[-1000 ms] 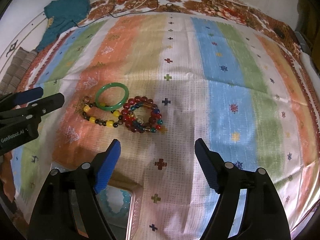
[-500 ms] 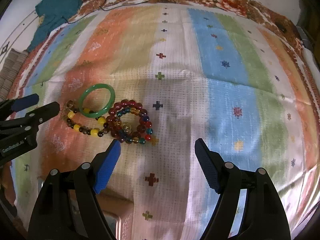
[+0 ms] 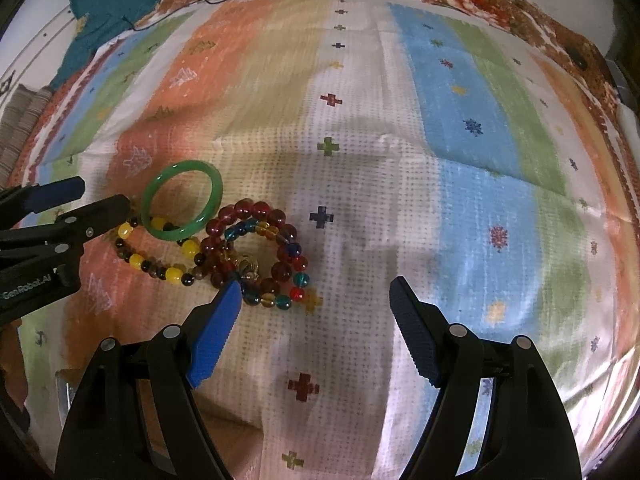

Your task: Organize jewelry

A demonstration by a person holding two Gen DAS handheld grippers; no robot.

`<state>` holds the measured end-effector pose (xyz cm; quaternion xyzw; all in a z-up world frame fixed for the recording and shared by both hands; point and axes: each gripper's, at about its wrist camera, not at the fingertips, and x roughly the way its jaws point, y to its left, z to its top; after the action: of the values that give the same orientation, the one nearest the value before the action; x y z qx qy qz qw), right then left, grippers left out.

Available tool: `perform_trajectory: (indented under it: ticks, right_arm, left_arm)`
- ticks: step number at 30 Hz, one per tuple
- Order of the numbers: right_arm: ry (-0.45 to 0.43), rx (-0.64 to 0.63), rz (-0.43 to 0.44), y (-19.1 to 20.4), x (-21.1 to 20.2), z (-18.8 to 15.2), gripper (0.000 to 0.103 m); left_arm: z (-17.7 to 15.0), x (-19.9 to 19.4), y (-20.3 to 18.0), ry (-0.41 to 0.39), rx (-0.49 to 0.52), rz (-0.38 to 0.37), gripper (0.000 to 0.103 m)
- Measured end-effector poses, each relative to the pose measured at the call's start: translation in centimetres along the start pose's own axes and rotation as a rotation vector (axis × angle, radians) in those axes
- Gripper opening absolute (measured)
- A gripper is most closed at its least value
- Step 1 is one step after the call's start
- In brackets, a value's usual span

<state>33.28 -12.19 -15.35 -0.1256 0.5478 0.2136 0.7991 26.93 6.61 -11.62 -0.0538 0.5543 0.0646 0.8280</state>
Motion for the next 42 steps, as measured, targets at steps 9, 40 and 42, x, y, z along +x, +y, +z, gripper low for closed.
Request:
perform_trajectory:
  ticks: [9, 40, 42]
  right_arm:
    - [0.035, -0.002, 0.013, 0.0, 1.6, 0.8, 0.060]
    - [0.034, -0.064, 0.053, 1.2, 2.1, 1.2, 0.010]
    - [0.026, -0.064, 0.053, 1.2, 1.7, 1.3, 0.010]
  left_arm:
    - [1.0, 1.9, 0.3, 0.018, 0.004, 0.001, 0.068]
    - [1.2, 4.6, -0.4, 0.041, 0.058, 0.023, 0.007]
    - [1.2, 4.1, -0.6, 0.033, 0.058, 0.024, 0.007]
